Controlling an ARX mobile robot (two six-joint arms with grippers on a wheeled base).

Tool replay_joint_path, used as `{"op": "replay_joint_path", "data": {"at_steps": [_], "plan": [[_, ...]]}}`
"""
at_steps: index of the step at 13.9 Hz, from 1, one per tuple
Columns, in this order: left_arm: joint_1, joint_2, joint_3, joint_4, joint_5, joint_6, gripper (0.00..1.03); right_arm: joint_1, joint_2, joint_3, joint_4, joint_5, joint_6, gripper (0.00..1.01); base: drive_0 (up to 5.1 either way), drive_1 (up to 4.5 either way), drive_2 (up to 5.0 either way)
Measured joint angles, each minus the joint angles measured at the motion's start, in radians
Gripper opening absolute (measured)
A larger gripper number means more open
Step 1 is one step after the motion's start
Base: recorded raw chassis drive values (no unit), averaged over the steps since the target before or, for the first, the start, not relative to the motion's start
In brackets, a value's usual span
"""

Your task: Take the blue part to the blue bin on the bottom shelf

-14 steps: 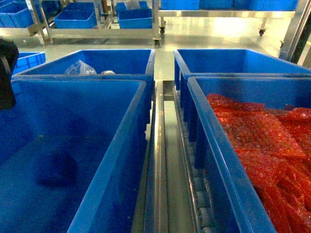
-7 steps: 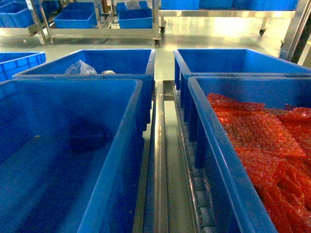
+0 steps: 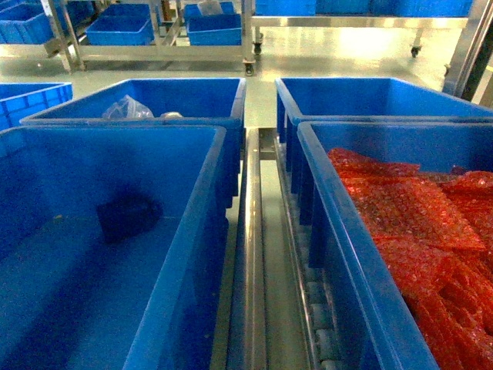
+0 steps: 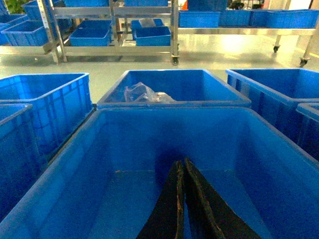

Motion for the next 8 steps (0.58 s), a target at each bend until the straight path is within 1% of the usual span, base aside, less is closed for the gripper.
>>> {"op": "replay_joint_path", "data": {"at_steps": [1, 2, 3, 4, 5, 8], "plan": [[0.021, -0.037, -0.010, -0.025, 0.021, 0.000, 0.02, 0.000, 0.000, 0.000, 0.000, 0.000, 0.000, 0.98, 0.0, 0.00, 0.0], [0.114, -0.090, -0.025, -0.066, 0.106, 0.002, 0.02, 0.000, 0.000, 0.000, 0.000, 0.000, 0.000, 0.98, 0.0, 0.00, 0.0], [0.116, -0.126, -0.043, -0.055, 0.114, 0.002, 0.02, 0.000, 0.000, 0.000, 0.001, 0.000, 0.000, 0.98, 0.0, 0.00, 0.0], [0.111, -0.154, -0.060, -0.086, 0.116, 0.002, 0.02, 0.000, 0.000, 0.000, 0.000, 0.000, 0.000, 0.98, 0.0, 0.00, 0.0], [0.111, -0.158, -0.060, -0.087, 0.116, 0.002, 0.02, 0.000, 0.000, 0.000, 0.000, 0.000, 0.000, 0.98, 0.0, 0.00, 0.0], [0.112, -0.221, -0.060, -0.140, 0.115, 0.002, 0.02, 0.000, 0.000, 0.000, 0.000, 0.000, 0.000, 0.98, 0.0, 0.00, 0.0]]}}
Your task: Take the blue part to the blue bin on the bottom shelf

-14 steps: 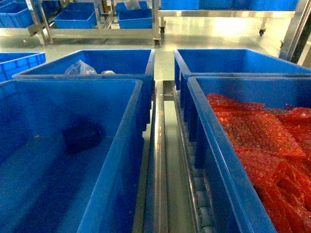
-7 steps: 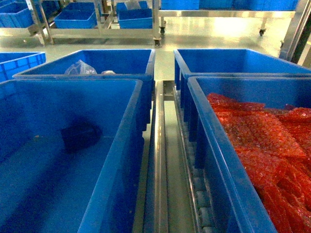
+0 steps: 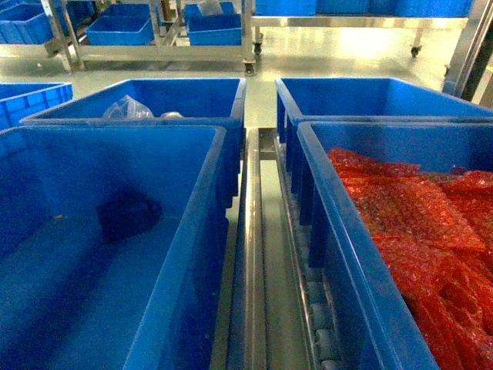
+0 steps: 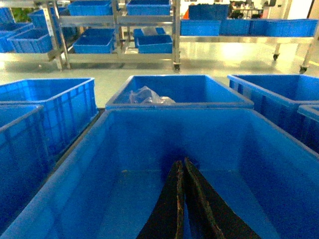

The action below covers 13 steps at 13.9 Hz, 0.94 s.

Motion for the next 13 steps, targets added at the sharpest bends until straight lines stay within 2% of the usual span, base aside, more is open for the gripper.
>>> {"op": "replay_joint_path", "data": {"at_steps": [2, 7, 8, 11, 12, 13], "plan": [[0.000, -0.083, 0.000, -0.084, 0.000, 0.000, 0.02, 0.000, 0.000, 0.000, 0.000, 0.000, 0.000, 0.98, 0.0, 0.00, 0.0], [0.000, -0.183, 0.000, -0.185, 0.000, 0.000, 0.02, 0.000, 0.000, 0.000, 0.000, 0.000, 0.000, 0.98, 0.0, 0.00, 0.0], [0.000, -0.346, 0.005, -0.345, -0.002, 0.001, 0.02, 0.000, 0.000, 0.000, 0.000, 0.000, 0.000, 0.98, 0.0, 0.00, 0.0], [0.000, -0.346, 0.001, -0.363, 0.000, 0.003, 0.02, 0.000, 0.000, 0.000, 0.000, 0.000, 0.000, 0.98, 0.0, 0.00, 0.0], [0.000, -0.346, 0.001, -0.363, 0.000, 0.003, 0.06, 0.000, 0.000, 0.000, 0.000, 0.000, 0.000, 0.98, 0.0, 0.00, 0.0], [0.000, -0.346, 0.001, -0.363, 0.000, 0.003, 0.17, 0.000, 0.000, 0.000, 0.000, 0.000, 0.000, 0.98, 0.0, 0.00, 0.0]]}}
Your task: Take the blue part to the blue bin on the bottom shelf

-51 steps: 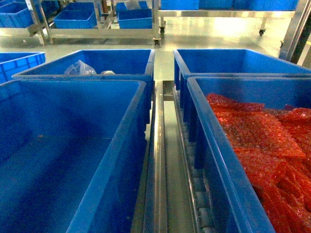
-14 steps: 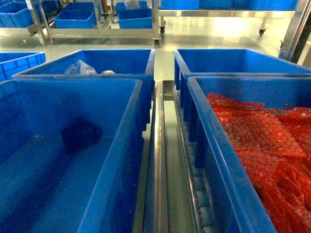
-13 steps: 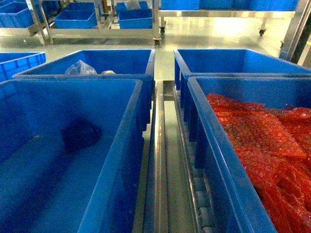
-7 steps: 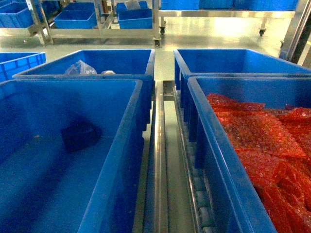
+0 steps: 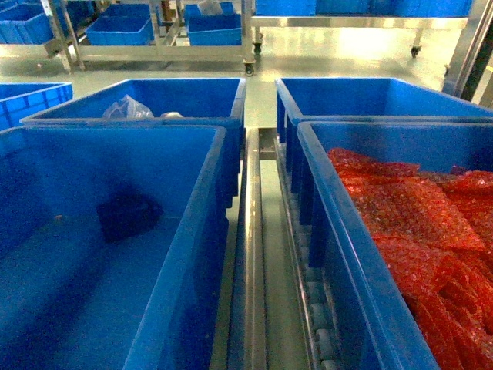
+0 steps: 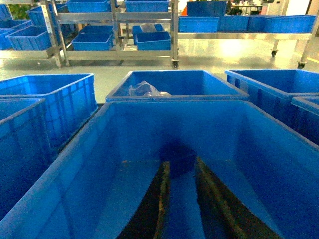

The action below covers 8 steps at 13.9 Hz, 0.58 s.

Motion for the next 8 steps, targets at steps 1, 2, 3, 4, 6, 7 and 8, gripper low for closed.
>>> {"op": "replay_joint_path", "data": {"at_steps": [1, 2, 3, 4, 6, 7, 8], "plan": [[0.000, 0.000, 0.000, 0.000, 0.000, 0.000, 0.30, 0.000, 0.000, 0.000, 0.000, 0.000, 0.000, 0.98, 0.0, 0.00, 0.0], [0.000, 0.000, 0.000, 0.000, 0.000, 0.000, 0.43, 0.000, 0.000, 0.000, 0.000, 0.000, 0.000, 0.98, 0.0, 0.00, 0.0], [0.000, 0.000, 0.000, 0.000, 0.000, 0.000, 0.58, 0.000, 0.000, 0.000, 0.000, 0.000, 0.000, 0.98, 0.0, 0.00, 0.0], [0.000, 0.000, 0.000, 0.000, 0.000, 0.000, 0.69, 0.000, 0.000, 0.000, 0.000, 0.000, 0.000, 0.98, 0.0, 0.00, 0.0], [0.000, 0.000, 0.000, 0.000, 0.000, 0.000, 0.87, 0.000, 0.000, 0.000, 0.000, 0.000, 0.000, 0.98, 0.0, 0.00, 0.0], [0.000, 0.000, 0.000, 0.000, 0.000, 0.000, 0.99, 0.000, 0.000, 0.000, 0.000, 0.000, 0.000, 0.98, 0.0, 0.00, 0.0], [0.000, 0.000, 0.000, 0.000, 0.000, 0.001, 0.98, 0.000, 0.000, 0.000, 0.000, 0.000, 0.000, 0.98, 0.0, 0.00, 0.0]]}}
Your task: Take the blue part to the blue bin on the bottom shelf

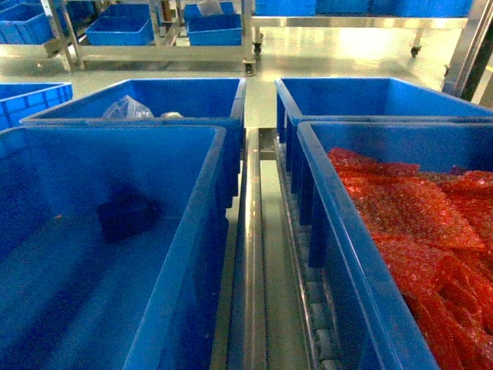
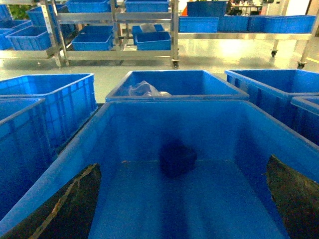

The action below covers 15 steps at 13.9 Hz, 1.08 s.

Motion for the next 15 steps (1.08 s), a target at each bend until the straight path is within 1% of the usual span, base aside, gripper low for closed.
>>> {"op": "replay_joint_path", "data": {"at_steps": [15], "plan": [[0.000, 0.000, 0.000, 0.000, 0.000, 0.000, 0.98, 0.000, 0.000, 0.000, 0.000, 0.000, 0.000, 0.98, 0.0, 0.00, 0.0]]}}
